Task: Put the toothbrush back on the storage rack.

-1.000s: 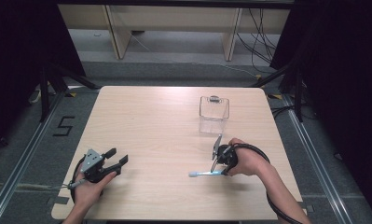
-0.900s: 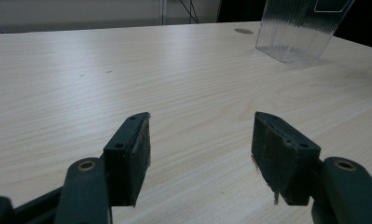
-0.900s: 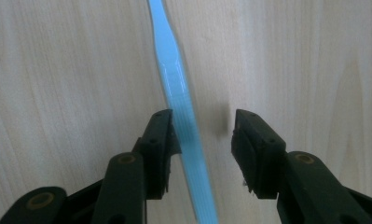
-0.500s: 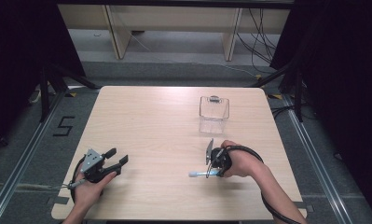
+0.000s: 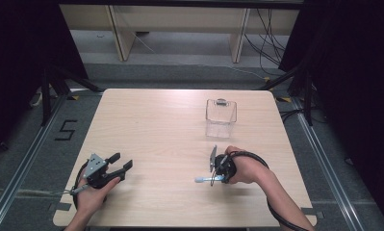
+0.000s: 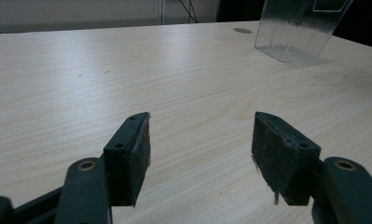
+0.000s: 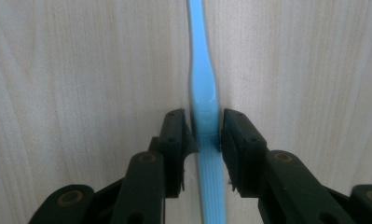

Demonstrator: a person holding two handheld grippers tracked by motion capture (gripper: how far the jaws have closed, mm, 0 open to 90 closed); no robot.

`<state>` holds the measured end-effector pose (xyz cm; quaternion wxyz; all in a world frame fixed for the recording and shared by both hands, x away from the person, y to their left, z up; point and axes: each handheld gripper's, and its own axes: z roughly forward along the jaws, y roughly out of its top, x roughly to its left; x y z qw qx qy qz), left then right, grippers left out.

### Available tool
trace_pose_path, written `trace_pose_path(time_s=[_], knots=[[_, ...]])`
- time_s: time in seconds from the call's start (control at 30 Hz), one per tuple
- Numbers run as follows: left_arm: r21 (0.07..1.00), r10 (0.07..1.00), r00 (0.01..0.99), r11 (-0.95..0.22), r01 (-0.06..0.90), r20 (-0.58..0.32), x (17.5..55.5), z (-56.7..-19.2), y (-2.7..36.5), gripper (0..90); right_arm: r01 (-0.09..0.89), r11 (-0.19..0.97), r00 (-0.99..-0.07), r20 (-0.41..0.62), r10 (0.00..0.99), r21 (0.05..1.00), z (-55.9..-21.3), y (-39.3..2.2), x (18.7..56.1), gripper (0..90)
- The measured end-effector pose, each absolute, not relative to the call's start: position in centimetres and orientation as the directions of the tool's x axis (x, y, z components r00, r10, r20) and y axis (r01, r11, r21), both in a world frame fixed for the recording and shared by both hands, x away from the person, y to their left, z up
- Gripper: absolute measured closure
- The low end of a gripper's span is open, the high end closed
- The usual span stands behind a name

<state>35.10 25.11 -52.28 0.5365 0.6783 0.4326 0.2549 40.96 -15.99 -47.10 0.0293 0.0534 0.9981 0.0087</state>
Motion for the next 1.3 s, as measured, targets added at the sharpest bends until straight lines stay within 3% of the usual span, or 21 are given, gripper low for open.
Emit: trace_pose_path(time_s=[0.57,0.7,0.93,0.97,1.0,1.3], knots=[[0.948,0.859,0.498,-0.050,0.315,-0.120,35.1,-52.3,25.1,36.6,0.055,0.998,-0.998,-0.038,0.055,-0.017,-47.3,-15.3,41.2,77.1],[0.948,0.859,0.498,-0.050,0.316,-0.121,35.1,-52.3,25.1,36.6,0.082,0.996,-0.996,-0.036,0.080,-0.028,-47.3,-15.2,41.0,78.5],[0.947,0.859,0.497,-0.048,0.316,-0.123,35.1,-52.3,25.1,36.6,0.088,0.996,-0.995,-0.049,0.088,-0.002,-47.3,-15.4,41.1,78.7],[0.947,0.859,0.497,-0.049,0.316,-0.122,35.1,-52.3,25.1,36.6,0.054,0.999,-0.997,-0.058,0.054,0.005,-47.2,-15.4,41.3,78.7],[0.947,0.859,0.498,-0.048,0.316,-0.122,35.1,-52.3,25.1,36.6,0.108,0.994,-0.993,-0.053,0.108,0.008,-47.2,-15.5,41.0,78.7],[0.947,0.859,0.497,-0.047,0.317,-0.123,35.1,-52.3,25.0,36.5,0.175,0.978,-0.979,-0.088,0.185,0.116,-45.7,-16.9,40.9,78.8]])
